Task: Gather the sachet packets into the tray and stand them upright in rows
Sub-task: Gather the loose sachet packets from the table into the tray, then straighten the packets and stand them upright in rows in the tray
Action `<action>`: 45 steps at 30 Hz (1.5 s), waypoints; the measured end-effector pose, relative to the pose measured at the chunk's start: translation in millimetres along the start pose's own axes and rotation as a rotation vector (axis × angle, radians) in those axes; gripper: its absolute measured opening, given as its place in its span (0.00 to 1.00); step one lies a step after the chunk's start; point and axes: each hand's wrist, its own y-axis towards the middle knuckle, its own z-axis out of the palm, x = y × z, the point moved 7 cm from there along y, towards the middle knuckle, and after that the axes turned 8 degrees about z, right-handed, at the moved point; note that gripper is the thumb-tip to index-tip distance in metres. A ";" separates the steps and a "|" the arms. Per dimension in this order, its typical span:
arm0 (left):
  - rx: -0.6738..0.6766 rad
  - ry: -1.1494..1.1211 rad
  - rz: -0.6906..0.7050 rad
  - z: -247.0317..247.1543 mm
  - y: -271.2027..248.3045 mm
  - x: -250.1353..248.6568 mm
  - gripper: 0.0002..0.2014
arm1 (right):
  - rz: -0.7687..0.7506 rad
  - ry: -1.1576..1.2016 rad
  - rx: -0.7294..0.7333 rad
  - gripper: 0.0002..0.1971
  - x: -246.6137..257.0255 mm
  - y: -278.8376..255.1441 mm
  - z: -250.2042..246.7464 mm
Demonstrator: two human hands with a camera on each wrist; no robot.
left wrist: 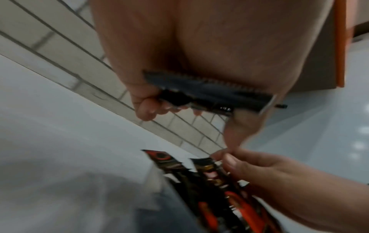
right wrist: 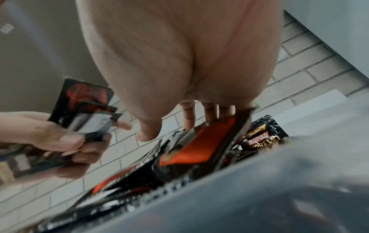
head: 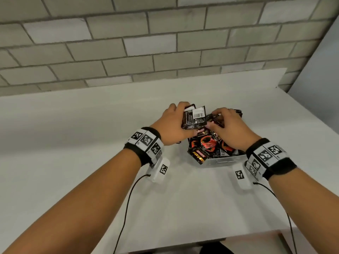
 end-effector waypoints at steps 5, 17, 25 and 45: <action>0.054 0.193 -0.010 40.2 47.3 -25.6 0.50 | 0.026 0.147 -0.128 0.09 -22.4 -1.1 -30.0; 0.203 0.357 0.041 64.0 65.6 -19.4 0.60 | 0.383 0.018 -0.127 0.10 -106.8 -14.1 -42.6; 0.273 0.121 0.035 38.8 4.5 -2.2 0.76 | 0.387 0.032 -0.016 0.12 -103.5 -18.5 -30.8; 0.105 0.007 -0.086 10.5 -147.0 60.9 0.70 | 0.057 0.001 0.136 0.18 18.0 -75.9 36.3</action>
